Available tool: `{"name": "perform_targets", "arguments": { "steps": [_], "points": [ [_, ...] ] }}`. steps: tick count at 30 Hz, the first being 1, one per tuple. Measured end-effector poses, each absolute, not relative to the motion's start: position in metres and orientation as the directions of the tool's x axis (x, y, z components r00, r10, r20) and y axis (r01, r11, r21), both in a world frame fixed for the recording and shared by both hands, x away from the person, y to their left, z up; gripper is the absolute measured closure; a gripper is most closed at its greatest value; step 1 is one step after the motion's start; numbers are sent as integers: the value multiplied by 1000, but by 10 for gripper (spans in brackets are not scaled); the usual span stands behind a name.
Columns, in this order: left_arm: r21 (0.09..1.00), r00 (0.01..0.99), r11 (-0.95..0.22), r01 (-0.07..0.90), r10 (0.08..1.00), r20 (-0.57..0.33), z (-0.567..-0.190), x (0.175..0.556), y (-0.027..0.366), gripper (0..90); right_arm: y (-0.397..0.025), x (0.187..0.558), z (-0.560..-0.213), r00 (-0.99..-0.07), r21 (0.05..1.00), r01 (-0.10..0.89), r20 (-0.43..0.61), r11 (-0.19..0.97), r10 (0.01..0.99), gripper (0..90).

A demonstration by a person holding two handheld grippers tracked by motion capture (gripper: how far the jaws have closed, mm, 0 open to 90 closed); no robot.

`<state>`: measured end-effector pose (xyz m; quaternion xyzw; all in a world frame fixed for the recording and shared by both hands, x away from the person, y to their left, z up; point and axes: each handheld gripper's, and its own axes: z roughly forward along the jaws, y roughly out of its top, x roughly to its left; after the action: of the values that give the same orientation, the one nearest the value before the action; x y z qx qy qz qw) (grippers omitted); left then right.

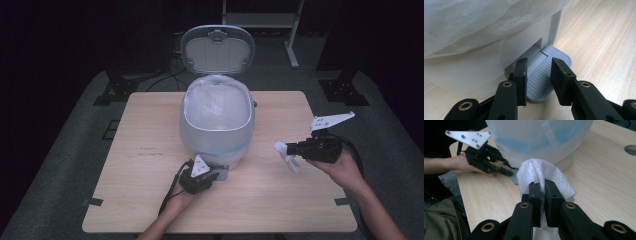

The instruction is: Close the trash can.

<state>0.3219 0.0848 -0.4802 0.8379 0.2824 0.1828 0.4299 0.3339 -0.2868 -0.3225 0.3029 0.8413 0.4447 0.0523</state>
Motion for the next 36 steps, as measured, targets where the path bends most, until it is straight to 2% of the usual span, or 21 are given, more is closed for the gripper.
{"name": "perform_targets", "arguments": {
  "steps": [36],
  "points": [
    [823, 772, -472, 317, 632, 65, -480, 321, 85, 667, -261, 342, -246, -854, 827, 362, 109, 431, 509, 843]
  ]
}}
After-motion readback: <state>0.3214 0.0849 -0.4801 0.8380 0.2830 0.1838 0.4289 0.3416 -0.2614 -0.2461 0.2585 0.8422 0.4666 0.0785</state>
